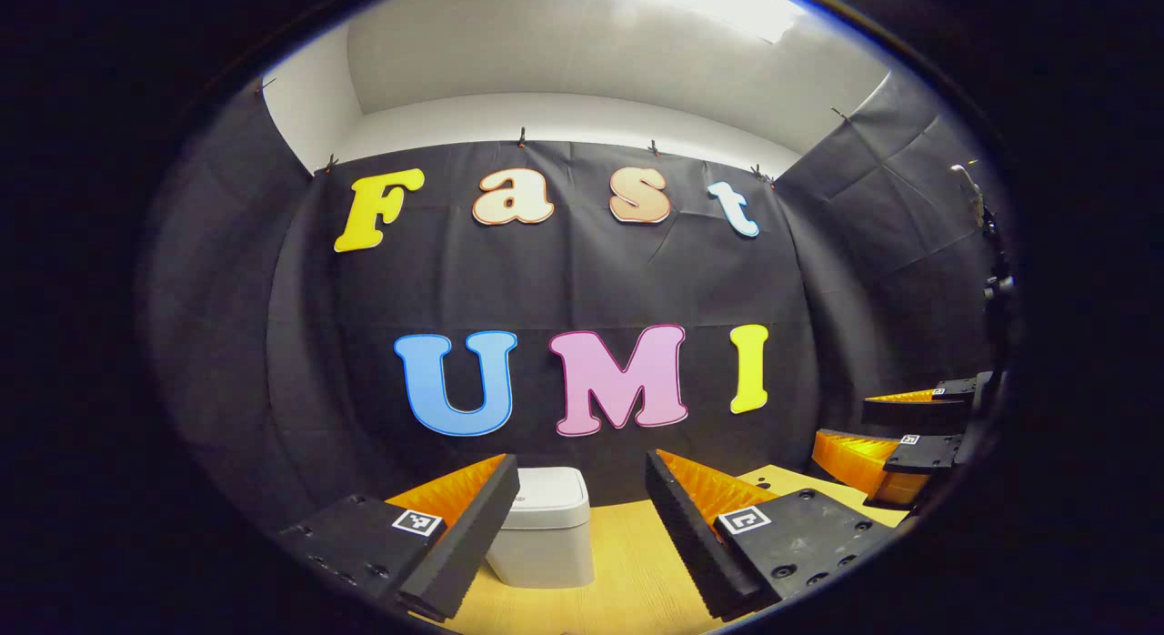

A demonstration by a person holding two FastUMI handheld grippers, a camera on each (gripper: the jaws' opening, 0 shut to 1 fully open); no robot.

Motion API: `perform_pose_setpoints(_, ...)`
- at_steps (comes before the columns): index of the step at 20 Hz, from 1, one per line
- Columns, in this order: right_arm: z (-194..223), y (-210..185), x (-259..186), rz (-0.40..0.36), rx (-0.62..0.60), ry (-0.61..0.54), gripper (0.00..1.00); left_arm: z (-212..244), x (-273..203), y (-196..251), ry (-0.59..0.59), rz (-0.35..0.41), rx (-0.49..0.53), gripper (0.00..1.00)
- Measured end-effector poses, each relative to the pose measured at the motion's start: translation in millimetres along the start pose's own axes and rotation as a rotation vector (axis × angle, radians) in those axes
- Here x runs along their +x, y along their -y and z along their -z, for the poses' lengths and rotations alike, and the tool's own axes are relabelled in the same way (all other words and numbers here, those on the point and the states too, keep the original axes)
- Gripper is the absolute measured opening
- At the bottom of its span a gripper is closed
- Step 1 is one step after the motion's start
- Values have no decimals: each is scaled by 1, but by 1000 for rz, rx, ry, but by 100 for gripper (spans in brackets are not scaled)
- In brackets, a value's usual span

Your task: Press the lid of the desktop garbage bin to open it, pick up the crumpled paper on the desktop and throw it into the bin, then pick up the pop can on the desktop and drop it into the bin, and finally close the garbage bin lid.

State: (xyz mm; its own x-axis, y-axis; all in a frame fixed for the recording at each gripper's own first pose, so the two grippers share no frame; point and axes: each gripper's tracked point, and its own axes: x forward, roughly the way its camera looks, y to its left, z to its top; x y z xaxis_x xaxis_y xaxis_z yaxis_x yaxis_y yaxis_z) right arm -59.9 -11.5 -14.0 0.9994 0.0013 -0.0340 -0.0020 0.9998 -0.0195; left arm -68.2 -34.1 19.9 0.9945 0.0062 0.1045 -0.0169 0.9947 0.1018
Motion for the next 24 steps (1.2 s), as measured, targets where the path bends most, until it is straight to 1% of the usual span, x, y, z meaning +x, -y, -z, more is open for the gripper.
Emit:
perform_pose_setpoints(3, 1, -5, -6, 12, 0, 4, 97, 3, -7, 2, 19, 20, 9, 94)
perform_pose_setpoints(5, 4, -9, -12, 10, -3, -10, 97, 10, -9, 3, -5, 19, -3, 94)
perform_pose_setpoints(6, 2, -13, -16, 6, -19, -9, 97, 9, -13, 4, -6, 26, -18, 95)
perform_pose_setpoints(8, 4, -13, -19, 10, -22, -16, 97, 9, -16, -2, -8, 22, -11, 96)
perform_pose_setpoints(12, 4, -18, -19, 7, -21, -28, 97, 11, -19, -12, -14, 3, -22, 96)
perform_pose_setpoints(16, 3, -22, -17, 8, -19, -21, 97, 15, -17, -17, -10, 0, -12, 96)
perform_pose_setpoints(24, 8, -24, -20, 19, -22, -31, 97, 19, -15, -16, -17, 19, -30, 96)
